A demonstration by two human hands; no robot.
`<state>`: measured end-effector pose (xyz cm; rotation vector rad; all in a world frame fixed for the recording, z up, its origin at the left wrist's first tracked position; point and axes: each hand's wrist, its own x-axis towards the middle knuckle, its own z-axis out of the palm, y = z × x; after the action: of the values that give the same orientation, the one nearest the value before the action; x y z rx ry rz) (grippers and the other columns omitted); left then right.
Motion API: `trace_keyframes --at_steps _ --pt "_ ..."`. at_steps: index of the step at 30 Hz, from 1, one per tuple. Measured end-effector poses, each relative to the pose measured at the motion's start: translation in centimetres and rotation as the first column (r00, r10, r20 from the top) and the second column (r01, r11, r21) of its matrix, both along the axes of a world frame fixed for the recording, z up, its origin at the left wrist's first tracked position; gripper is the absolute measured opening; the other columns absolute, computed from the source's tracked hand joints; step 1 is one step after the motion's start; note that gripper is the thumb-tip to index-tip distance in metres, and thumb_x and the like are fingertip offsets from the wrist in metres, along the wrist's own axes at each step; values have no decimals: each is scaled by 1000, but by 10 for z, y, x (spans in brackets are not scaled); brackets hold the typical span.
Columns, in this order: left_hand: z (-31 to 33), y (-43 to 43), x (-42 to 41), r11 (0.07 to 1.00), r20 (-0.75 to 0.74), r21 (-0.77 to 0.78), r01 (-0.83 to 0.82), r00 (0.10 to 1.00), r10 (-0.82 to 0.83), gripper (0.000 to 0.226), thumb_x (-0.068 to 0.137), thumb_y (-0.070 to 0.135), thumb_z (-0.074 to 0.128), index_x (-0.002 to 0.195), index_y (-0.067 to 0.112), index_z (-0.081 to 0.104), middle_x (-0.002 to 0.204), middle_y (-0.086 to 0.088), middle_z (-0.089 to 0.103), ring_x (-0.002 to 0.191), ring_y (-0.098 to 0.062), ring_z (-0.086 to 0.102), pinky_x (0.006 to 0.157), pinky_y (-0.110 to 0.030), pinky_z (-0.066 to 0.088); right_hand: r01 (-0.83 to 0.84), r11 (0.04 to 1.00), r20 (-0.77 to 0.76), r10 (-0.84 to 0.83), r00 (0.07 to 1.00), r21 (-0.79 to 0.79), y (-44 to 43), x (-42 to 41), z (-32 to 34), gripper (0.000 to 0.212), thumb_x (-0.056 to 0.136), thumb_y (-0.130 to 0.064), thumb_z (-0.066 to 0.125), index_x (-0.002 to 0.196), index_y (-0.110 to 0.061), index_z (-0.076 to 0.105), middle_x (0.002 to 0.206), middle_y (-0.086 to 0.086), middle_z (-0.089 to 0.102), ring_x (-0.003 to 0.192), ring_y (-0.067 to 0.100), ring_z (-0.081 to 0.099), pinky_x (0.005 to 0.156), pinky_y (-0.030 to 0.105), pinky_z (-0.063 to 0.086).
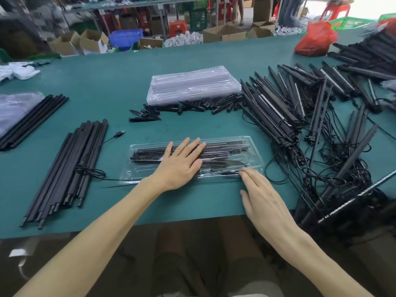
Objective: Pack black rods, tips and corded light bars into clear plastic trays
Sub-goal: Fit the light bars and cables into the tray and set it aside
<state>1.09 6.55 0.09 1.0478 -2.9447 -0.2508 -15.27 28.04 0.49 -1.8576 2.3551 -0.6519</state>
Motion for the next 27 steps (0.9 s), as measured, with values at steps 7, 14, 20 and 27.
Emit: trace_keyframes --at_steps 7,14,20,27 --pt "-5 0 1 1000 -1 -29 -7 1000 7 56 104 52 9 159 43 -3 166 23 -9 152 -4 -15 123 -50 -10 82 983 77 -70 995 -161 15 -10 21 24 98 -7 56 120 -4 67 117 2 65 105 18 64 90 27 54" --pt "-3 0 1 999 29 -34 9 1000 -8 56 105 49 9 159 41 -6 166 21 -12 152 -6 -17 123 -51 -10 265 963 170 -270 948 56 -27 -44 33 45 104 -34 47 139 -5 51 120 7 60 98 22 61 82 31 45" --pt "3 0 1 1000 60 -13 16 998 -15 56 107 42 13 158 40 -8 165 20 -14 152 -8 -17 123 -51 -11 323 914 259 -383 886 245 -66 -64 33 43 98 -29 54 110 11 63 104 26 70 98 43 65 84 43 53" --pt "5 -4 -1 999 105 40 14 994 -18 57 106 39 13 158 42 -11 165 20 -16 152 -8 -19 122 -51 -13 217 895 440 -388 810 391 -80 -79 42 44 92 -29 70 111 10 67 70 12 52 57 20 37 59 30 31"
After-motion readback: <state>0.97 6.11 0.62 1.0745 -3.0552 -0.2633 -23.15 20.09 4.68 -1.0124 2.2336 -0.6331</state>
